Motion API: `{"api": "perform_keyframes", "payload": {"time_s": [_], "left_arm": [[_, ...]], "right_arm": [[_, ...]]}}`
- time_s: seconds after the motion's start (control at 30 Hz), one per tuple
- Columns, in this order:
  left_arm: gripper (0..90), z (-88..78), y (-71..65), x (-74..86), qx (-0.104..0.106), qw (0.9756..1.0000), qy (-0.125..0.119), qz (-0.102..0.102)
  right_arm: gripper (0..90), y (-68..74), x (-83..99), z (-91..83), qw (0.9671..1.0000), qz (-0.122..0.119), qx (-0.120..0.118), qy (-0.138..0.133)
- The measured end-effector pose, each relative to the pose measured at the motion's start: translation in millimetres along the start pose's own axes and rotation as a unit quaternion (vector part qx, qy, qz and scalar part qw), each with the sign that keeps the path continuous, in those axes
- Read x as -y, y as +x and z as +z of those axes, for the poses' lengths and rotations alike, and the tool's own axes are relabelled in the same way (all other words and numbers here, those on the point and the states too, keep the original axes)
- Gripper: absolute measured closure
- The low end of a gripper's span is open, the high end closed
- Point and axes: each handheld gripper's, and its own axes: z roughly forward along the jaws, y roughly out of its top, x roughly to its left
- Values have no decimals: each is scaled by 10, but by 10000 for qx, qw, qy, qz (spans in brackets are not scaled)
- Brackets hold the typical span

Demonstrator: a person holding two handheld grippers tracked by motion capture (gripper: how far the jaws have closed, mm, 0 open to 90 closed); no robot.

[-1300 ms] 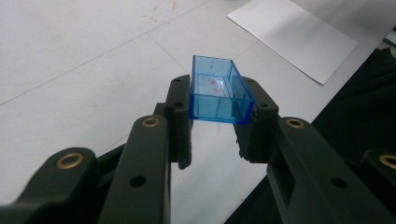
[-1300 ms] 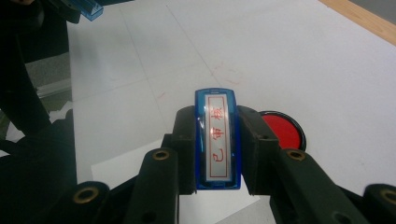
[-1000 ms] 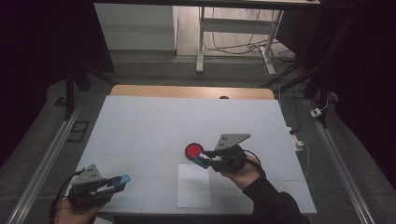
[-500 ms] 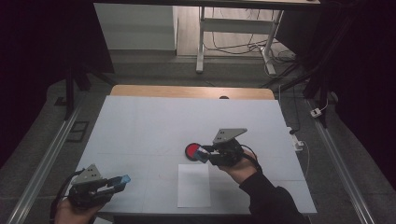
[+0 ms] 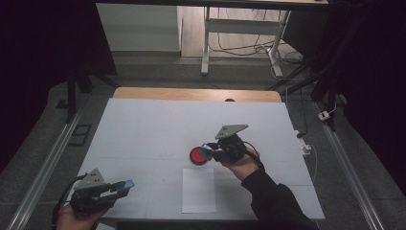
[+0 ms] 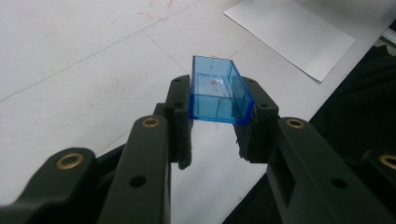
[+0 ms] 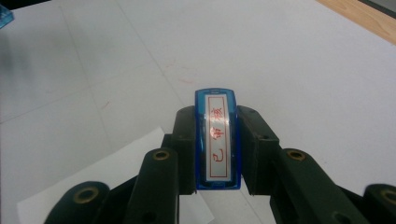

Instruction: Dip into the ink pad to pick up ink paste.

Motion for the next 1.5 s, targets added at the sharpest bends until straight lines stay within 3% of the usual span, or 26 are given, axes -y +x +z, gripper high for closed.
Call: {"api": "perform_keyframes", "payload": {"time_s": [0.47,1.13,1.5], "left_arm": [[683,-4,6,2,11,10000,-25,-11],[683,-10,-1,6,15,10000,-43,8],[683,-11,-3,7,17,10000,-44,31]], "right_arm": [[710,-106,-38,187,9999,70,65,135],[710,-198,-30,527,9983,13,107,565],[710,-229,-18,622,9974,24,133,711]]}}
